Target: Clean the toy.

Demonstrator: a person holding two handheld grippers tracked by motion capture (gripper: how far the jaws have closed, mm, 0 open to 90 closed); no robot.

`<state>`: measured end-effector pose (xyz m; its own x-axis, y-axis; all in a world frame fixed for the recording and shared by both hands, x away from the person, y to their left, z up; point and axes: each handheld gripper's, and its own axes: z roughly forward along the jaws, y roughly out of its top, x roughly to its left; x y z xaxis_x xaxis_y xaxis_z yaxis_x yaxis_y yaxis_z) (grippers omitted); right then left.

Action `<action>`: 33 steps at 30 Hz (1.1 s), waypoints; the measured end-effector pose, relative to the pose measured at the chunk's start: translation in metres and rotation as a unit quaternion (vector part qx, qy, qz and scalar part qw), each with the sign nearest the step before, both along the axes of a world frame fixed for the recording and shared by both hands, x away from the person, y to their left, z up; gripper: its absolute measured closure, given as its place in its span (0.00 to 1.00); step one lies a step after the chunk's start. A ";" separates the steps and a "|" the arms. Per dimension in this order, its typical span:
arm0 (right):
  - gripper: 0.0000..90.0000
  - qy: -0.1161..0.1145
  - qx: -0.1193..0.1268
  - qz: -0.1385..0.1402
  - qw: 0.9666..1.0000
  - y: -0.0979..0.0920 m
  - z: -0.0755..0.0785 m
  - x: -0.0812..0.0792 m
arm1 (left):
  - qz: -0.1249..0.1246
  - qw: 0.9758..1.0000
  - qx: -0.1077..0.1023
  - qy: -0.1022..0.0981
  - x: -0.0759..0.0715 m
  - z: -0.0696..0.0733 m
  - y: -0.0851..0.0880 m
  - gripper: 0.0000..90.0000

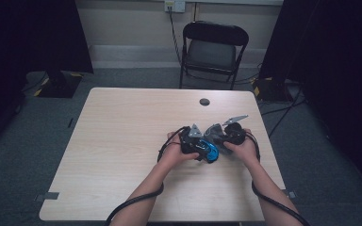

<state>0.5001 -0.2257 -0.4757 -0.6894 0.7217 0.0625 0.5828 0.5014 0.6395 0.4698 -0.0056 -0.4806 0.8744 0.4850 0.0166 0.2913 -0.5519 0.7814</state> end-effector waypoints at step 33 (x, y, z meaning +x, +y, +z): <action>0.82 0.022 0.039 0.011 0.999 -0.042 0.012 -0.046 | 0.001 1.000 0.005 0.002 0.000 0.001 -0.002 0.19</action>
<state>0.4538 -0.2672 -0.4635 -0.7009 0.6978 0.1478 0.6001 0.4648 0.6510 0.4695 -0.0074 -0.4796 0.8731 0.4872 0.0185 0.2956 -0.5591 0.7746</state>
